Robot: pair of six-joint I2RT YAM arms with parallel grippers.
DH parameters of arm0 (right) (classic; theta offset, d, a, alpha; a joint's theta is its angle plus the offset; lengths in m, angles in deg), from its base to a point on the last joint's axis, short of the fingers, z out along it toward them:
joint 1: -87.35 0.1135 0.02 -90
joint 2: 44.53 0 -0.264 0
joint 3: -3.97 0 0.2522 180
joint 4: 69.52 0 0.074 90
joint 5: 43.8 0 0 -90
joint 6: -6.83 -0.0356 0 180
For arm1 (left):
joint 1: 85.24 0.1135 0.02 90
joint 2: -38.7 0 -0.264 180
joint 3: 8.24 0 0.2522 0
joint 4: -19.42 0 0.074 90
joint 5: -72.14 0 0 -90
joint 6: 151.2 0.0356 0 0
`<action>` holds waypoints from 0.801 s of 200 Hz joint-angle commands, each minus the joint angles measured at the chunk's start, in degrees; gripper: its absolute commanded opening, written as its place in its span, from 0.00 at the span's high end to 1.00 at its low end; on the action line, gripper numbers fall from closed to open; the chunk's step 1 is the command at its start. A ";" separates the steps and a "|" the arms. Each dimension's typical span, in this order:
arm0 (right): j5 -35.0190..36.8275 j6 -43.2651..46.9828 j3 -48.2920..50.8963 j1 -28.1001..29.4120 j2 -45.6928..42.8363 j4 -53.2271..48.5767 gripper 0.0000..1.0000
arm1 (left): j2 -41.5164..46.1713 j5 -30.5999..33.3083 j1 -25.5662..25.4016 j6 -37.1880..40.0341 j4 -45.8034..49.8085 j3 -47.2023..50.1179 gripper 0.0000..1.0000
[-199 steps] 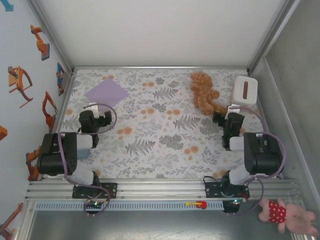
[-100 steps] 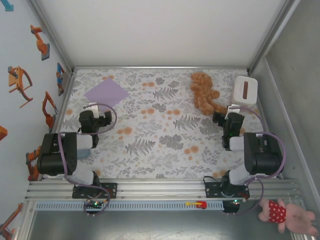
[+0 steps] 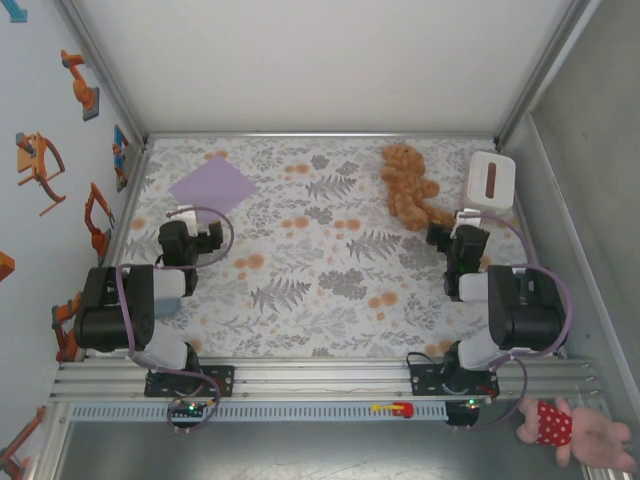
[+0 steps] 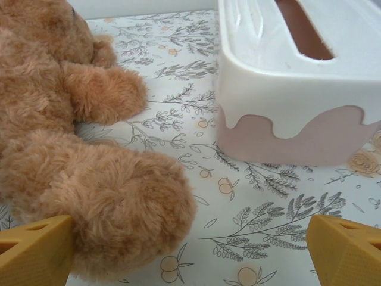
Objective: Fold a paper plane with a square sheet of paper (pick it up from the middle)
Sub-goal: Move the square sheet of paper to the center of the table.
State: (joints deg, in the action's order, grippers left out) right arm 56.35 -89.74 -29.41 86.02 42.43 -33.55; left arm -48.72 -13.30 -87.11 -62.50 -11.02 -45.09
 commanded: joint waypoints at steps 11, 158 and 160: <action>3.94 -0.57 2.54 -0.16 -8.59 1.10 0.03 | 6.65 5.70 -1.12 -1.83 13.24 -6.26 0.04; -15.42 -24.96 -36.75 4.16 -12.99 -66.74 0.20 | 10.16 -10.25 -2.09 -32.86 57.34 -31.54 0.04; -15.67 -25.02 -37.15 4.71 -12.70 -66.84 0.20 | 9.72 -10.73 -2.09 -33.17 57.33 -31.85 0.04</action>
State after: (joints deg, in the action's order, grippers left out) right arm 49.05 -109.50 -62.24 86.92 27.04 -92.98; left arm -34.62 -17.61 -89.01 -89.47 39.57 -73.62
